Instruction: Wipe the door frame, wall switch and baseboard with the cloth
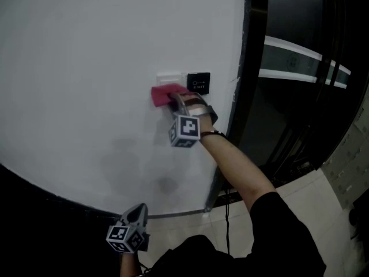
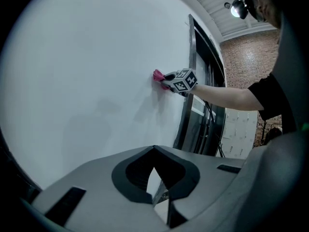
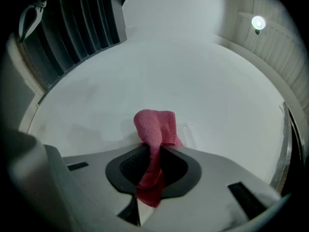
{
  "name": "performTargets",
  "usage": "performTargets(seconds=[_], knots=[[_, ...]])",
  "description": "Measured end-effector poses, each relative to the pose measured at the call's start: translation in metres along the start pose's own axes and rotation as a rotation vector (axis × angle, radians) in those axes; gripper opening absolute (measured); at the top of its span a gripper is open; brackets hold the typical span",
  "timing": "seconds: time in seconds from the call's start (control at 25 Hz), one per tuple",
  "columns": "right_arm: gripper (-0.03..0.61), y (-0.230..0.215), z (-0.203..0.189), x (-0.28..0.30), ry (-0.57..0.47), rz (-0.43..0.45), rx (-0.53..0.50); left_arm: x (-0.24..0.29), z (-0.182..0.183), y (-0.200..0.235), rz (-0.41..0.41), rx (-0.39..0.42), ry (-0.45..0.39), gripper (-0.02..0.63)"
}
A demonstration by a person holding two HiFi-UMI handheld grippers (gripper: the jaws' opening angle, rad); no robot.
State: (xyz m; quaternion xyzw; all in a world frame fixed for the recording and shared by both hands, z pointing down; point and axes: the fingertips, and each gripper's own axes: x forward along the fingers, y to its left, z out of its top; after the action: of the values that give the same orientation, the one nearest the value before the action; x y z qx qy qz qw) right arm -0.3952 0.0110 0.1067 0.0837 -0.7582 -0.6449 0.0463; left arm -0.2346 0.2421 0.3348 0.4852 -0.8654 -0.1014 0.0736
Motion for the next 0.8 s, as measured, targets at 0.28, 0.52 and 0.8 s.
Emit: performTargets(seconds=[0.28,0.52,0.8], knots=[[0.063,0.009,-0.002,-0.001,0.014,0.045,0.035,0.001,0.001,-0.003,-0.012,0.005,-0.002,0.000],[0.063,0.017,-0.005,-0.001,0.037,0.103,0.056,0.005,-0.003,-0.012,-0.034,0.006,0.000,0.000],[0.062,0.016,0.052,-0.013,-0.193,0.299,0.467,0.009,-0.009,-0.011,-0.042,-0.006,0.004,0.000]])
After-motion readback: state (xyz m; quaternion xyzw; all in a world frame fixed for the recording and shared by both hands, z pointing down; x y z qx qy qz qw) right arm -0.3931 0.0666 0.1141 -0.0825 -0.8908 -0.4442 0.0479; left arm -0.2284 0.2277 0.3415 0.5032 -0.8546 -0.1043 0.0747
